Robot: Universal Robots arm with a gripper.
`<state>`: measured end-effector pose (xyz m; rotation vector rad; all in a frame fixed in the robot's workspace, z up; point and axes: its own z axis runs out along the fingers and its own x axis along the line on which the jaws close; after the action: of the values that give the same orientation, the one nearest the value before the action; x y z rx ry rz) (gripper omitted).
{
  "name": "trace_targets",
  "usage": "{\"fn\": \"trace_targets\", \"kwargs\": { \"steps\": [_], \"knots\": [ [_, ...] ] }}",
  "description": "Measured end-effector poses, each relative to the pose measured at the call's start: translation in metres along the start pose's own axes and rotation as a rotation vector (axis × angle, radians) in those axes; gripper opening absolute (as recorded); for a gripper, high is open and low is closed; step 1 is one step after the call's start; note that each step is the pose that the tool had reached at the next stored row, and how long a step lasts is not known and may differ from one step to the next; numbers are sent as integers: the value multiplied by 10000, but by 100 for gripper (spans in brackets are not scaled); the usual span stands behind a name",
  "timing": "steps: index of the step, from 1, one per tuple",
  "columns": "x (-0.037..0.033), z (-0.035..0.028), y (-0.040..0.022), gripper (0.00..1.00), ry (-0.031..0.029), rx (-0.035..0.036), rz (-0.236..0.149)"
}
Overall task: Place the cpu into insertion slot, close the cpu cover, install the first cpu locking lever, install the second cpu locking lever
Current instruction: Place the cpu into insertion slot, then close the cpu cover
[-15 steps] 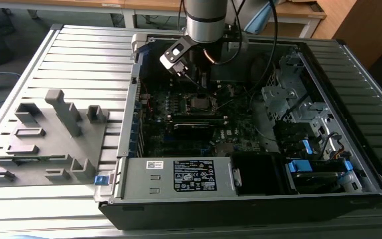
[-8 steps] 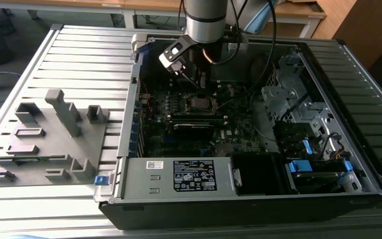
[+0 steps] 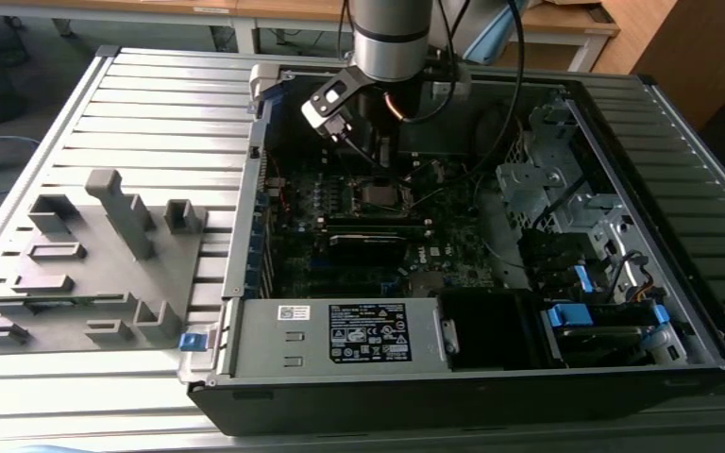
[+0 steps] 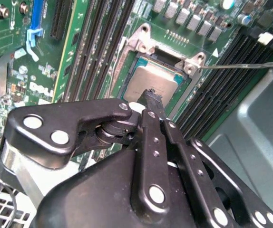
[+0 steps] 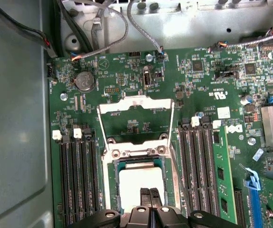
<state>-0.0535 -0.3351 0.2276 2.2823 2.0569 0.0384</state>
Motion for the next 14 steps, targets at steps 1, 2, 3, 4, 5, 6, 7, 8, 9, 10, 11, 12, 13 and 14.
{"fn": "trace_targets", "kwargs": {
  "steps": [1,2,3,4,5,6,7,8,9,10,11,12,13,14],
  "knots": [
    [0,1,1,11,-13,137,-6],
    [-1,0,0,11,-20,178,-8],
    [-1,0,0,11,-22,185,-7],
    [-1,0,0,11,-21,192,-6],
    [-1,1,0,11,-20,198,-8],
    [0,1,3,11,-21,202,-8],
    [2,4,18,11,-19,217,-10],
    [3,5,31,11,-20,230,-10],
    [3,5,33,11,-21,235,-10],
    [3,4,33,11,-22,236,-9],
    [3,4,33,11,-23,237,-8],
    [3,4,38,11,-23,238,-9],
    [4,4,41,11,-23,238,-9],
    [4,5,41,11,-23,238,-9]
  ]
}}
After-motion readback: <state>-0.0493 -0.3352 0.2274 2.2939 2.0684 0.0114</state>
